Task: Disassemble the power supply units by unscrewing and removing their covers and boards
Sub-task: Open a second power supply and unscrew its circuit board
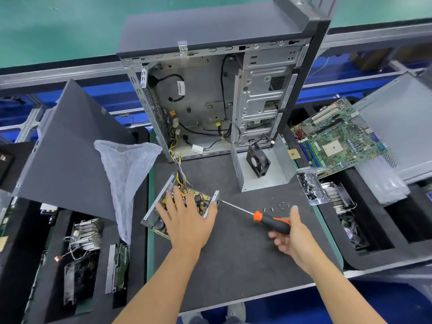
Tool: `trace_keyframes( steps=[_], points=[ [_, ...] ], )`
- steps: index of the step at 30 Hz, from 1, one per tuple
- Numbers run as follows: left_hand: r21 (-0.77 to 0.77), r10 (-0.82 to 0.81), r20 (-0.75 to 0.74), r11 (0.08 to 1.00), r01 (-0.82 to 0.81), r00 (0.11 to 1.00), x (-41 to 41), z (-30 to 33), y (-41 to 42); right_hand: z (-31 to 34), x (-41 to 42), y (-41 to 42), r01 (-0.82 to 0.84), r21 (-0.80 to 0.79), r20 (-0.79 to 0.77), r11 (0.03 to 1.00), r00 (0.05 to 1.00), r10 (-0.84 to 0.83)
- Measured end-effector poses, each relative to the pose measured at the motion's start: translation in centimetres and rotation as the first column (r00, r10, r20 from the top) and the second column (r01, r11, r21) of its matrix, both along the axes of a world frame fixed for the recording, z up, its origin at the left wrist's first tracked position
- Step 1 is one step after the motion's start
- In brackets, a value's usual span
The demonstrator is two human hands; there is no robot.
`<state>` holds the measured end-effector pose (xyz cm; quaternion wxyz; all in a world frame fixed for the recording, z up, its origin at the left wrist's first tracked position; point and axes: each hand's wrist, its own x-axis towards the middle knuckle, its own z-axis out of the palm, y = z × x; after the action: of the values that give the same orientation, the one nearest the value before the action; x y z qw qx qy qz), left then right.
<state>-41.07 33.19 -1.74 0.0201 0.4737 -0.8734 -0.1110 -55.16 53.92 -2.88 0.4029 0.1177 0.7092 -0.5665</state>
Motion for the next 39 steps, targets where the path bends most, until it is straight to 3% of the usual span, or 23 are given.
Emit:
trace_keyframes(
  steps=[2, 3, 7, 9, 12, 15, 19, 21, 23, 26, 28, 30, 33, 36, 38, 39],
  points=[
    [0.0, -0.004, 0.004, 1.0, 0.004, 1.0, 0.0, 0.0, 0.0, -0.2, 0.0, 0.3, -0.145, 0.18, -0.13, 0.973, 0.977, 0.17],
    [-0.002, -0.004, 0.002, 1.0, 0.004, 1.0, 0.0, 0.0, 0.0, -0.6, 0.0, 0.6, -0.143, 0.17, -0.189, 0.975, 0.966, 0.175],
    [-0.013, -0.003, -0.002, 1.0, 0.003, 1.0, 0.0, -0.1, 0.0, -1.3, -0.3, 1.0, 0.028, -0.126, -0.13, 0.992, 0.99, -0.044],
    [-0.01, -0.005, 0.005, 1.0, 0.005, 1.0, 0.0, -0.2, 0.0, -1.1, -0.2, 0.8, 0.064, -0.18, -0.057, 0.981, 0.995, -0.076],
    [-0.015, -0.007, 0.012, 1.0, 0.007, 1.0, 0.0, -0.4, -0.1, -0.1, -0.4, 0.3, -0.037, -0.025, 0.013, 0.999, 0.999, 0.038],
    [-0.017, -0.007, 0.0, 1.0, 0.007, 1.0, 0.0, -0.6, -0.2, 0.2, -0.6, 0.4, -0.155, 0.148, -0.031, 0.977, 0.986, 0.161],
    [-0.031, -0.007, -0.013, 1.0, 0.007, 1.0, 0.0, -0.7, -0.1, -0.3, -1.0, 0.8, 0.002, -0.077, -0.092, 0.997, 0.996, -0.009],
    [-0.029, -0.012, -0.015, 1.0, 0.011, 1.0, 0.0, -0.7, -0.1, -0.1, -1.0, 0.7, 0.103, -0.216, -0.005, 0.971, 0.994, -0.106],
    [-0.024, -0.013, -0.018, 1.0, 0.013, 1.0, 0.0, -0.7, -0.2, 0.1, -1.0, 0.6, 0.112, -0.25, 0.08, 0.962, 0.992, -0.095],
    [-0.026, -0.011, -0.015, 1.0, 0.011, 1.0, 0.0, -0.7, -0.1, 0.5, -1.2, 0.4, -0.007, -0.053, 0.135, 0.999, 0.991, 0.014],
    [-0.034, -0.011, -0.021, 0.999, 0.01, 1.0, 0.0, -0.7, -0.1, 0.4, -1.4, 0.5, -0.09, 0.085, 0.053, 0.992, 0.995, 0.085],
    [-0.033, -0.011, -0.028, 0.999, 0.011, 1.0, 0.0, -0.7, -0.1, 0.0, -1.5, 0.7, -0.051, -0.013, -0.018, 0.999, 0.999, 0.05],
    [-0.029, -0.013, -0.016, 0.999, 0.013, 1.0, 0.0, -0.6, -0.1, 0.1, -1.2, 0.5, 0.043, -0.18, 0.039, 0.983, 0.999, -0.037],
    [-0.026, -0.014, -0.017, 1.0, 0.014, 1.0, 0.0, -0.5, -0.1, 0.7, -0.8, 0.4, -0.074, -0.011, 0.105, 0.997, 0.992, 0.075],
    [-0.022, -0.015, -0.015, 1.0, 0.015, 1.0, 0.0, -0.4, -0.1, 0.5, -0.8, 0.6, -0.19, 0.142, 0.035, 0.971, 0.982, 0.187],
    [-0.021, -0.015, -0.015, 1.0, 0.015, 1.0, 0.0, -0.3, -0.1, 0.3, -0.8, 0.7, -0.2, 0.137, -0.005, 0.97, 0.979, 0.203]
  ],
)
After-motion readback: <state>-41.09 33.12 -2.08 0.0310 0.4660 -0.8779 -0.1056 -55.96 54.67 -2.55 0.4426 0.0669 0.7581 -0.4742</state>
